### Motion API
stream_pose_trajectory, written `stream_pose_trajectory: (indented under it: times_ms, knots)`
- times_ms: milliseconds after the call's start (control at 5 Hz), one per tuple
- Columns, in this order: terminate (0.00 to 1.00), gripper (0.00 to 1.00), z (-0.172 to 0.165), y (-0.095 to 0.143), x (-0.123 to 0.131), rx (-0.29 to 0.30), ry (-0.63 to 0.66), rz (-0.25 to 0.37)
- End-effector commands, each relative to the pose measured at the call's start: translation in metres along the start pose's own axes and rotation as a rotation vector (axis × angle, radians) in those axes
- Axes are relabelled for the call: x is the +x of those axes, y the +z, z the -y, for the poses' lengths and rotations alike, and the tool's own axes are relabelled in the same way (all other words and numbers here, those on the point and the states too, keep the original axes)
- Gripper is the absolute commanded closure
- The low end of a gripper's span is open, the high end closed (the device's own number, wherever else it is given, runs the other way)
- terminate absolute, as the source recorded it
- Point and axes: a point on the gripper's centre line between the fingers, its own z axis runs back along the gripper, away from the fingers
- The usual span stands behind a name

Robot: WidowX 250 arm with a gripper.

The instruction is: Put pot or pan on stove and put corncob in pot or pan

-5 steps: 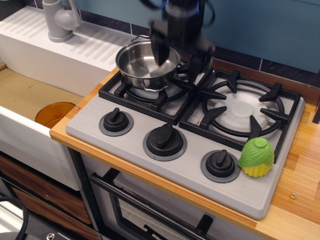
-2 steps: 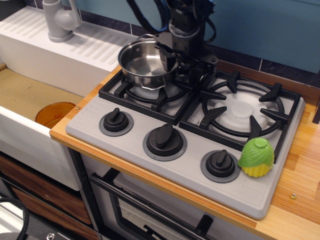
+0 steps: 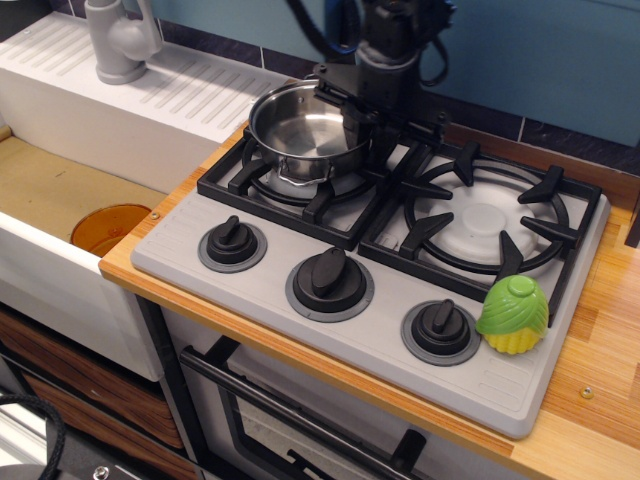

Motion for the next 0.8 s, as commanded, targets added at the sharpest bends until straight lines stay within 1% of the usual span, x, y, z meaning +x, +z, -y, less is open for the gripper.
stream_pose_trajectory:
  times_ms: [0, 200, 400, 600]
  knots:
    - [0.0, 1.0, 0.018, 0.068, 0.009, 0.041, -0.002, -0.018]
    - [0.0, 1.0, 0.035, 0.092, 0.011, 0.072, 0.007, -0.04]
    - [0.0, 1.0, 0.054, 0.111, 0.016, 0.089, 0.014, -0.051]
    - [0.0, 1.0, 0.075, 0.111, 0.019, 0.1, 0.016, -0.034]
